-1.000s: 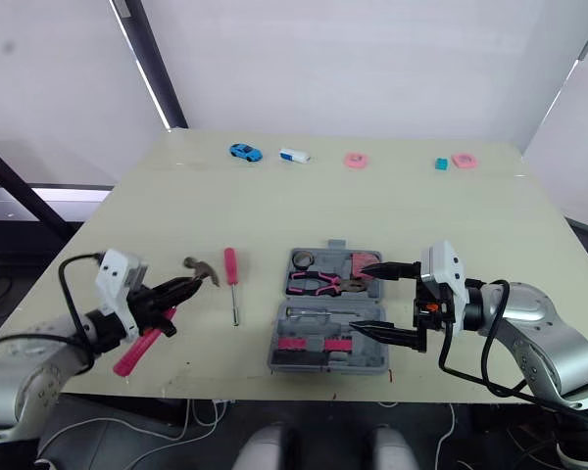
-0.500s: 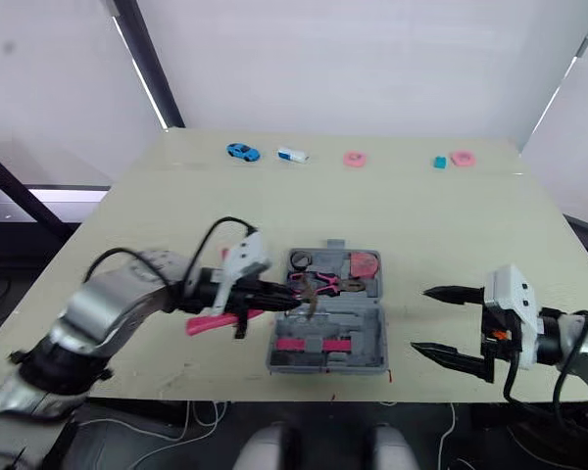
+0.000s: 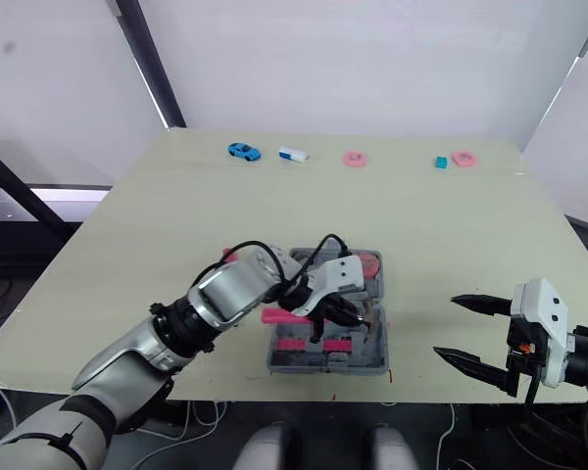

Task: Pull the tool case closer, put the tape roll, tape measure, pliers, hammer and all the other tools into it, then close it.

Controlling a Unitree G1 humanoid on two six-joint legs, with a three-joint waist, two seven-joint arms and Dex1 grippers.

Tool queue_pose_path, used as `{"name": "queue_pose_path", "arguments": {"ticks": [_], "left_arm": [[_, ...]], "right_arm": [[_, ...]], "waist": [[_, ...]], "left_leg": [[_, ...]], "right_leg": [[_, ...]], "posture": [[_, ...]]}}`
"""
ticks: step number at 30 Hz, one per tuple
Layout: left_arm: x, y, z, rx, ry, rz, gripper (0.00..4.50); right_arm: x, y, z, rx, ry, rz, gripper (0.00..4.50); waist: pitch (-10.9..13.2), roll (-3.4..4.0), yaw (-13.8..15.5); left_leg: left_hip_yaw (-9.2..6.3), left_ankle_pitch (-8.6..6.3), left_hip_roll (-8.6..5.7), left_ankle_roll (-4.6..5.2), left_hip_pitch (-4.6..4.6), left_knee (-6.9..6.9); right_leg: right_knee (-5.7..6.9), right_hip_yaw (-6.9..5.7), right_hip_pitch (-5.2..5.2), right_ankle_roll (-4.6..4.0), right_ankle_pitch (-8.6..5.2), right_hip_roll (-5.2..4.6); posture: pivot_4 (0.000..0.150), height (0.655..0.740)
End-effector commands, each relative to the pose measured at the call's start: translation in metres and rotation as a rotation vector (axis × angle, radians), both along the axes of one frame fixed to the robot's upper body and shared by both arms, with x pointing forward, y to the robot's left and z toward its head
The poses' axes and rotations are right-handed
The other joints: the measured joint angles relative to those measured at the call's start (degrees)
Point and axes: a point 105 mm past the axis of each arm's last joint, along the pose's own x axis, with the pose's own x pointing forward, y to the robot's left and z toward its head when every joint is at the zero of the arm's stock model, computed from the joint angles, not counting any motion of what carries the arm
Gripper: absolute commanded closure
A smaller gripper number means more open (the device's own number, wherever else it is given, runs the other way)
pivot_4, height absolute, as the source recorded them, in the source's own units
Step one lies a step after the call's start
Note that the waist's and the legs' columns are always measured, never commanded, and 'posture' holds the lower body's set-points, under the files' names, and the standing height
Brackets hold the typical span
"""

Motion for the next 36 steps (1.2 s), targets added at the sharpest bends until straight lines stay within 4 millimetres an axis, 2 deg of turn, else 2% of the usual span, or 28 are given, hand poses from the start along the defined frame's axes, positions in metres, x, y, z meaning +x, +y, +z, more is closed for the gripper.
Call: {"name": "queue_pose_path", "arguments": {"ticks": [1,8,22,24,25,27,28,33,36], "left_arm": [[0.004,-0.009,0.002,0.026,-0.043,-0.006,4.46],[0.008,-0.013,-0.012,0.096,-0.067,-0.009,4.46],[0.001,-0.021,-0.027,0.147,-0.091,-0.048,4.46],[0.003,-0.020,-0.026,0.142,-0.094,-0.048,3.49],[0.004,-0.018,-0.024,0.138,-0.102,-0.043,3.15],[0.009,-0.016,-0.018,0.106,-0.109,-0.024,2.15],[0.009,-0.013,-0.012,0.084,-0.105,-0.028,1.81],[0.011,0.006,0.018,-0.099,-0.046,-0.050,1.81],[0.013,0.022,0.027,-0.234,-0.007,-0.070,1.81]], "right_arm": [[0.000,-0.007,0.010,-0.025,-0.055,-0.020,0.00],[0.000,-0.019,0.011,-0.051,-0.056,-0.041,0.00],[-0.002,-0.016,0.009,-0.048,-0.062,-0.055,0.00],[-0.002,-0.016,0.009,-0.048,-0.061,-0.055,0.00],[-0.002,-0.016,0.009,-0.049,-0.061,-0.054,0.00],[-0.003,-0.016,0.009,-0.048,-0.060,-0.053,0.00],[-0.003,-0.015,0.009,-0.048,-0.059,-0.052,0.00],[-0.002,-0.014,0.007,-0.042,-0.055,-0.047,0.00],[-0.001,-0.012,0.005,-0.035,-0.055,-0.042,0.00]], "waist": [[0.00,0.01,-0.14],[0.00,0.04,0.07],[-0.01,0.05,0.07],[-0.01,0.05,0.08],[-0.01,0.05,0.08],[-0.01,0.05,0.09],[-0.01,0.06,0.07],[-0.01,0.08,-0.24],[-0.03,0.13,-0.09]], "left_leg": [[0.00,0.00,0.00,0.00,0.00,0.00],[-0.01,0.00,-0.02,0.00,0.00,0.00],[-0.01,0.00,-0.02,0.00,0.00,0.00],[-0.01,0.00,-0.02,0.00,0.00,0.00],[-0.01,0.00,-0.03,0.00,0.00,0.00],[0.00,0.00,-0.03,0.00,0.00,0.01],[-0.01,0.00,-0.03,0.00,0.00,0.02],[-0.01,0.00,-0.01,0.00,0.04,0.00],[-0.01,0.00,0.00,0.00,0.03,0.01]], "right_leg": [[0.00,0.01,0.00,0.00,0.00,0.01],[0.01,0.07,0.00,-0.02,-0.02,0.02],[0.01,0.10,0.00,-0.01,-0.01,0.03],[0.02,0.10,0.00,-0.01,-0.02,0.02],[0.01,0.10,0.00,-0.01,-0.02,0.02],[0.01,0.11,0.00,-0.01,-0.01,0.02],[0.02,0.11,0.00,-0.01,-0.01,0.02],[0.05,0.13,0.00,-0.02,-0.02,0.05],[0.06,0.11,0.00,-0.05,0.01,0.04]], "posture": [[0.150,0.7400],[0.150,0.7400],[0.150,0.7400],[0.150,0.7400],[0.150,0.7400],[0.150,0.7400],[0.150,0.7400],[0.150,0.7400],[0.150,0.7400]]}}
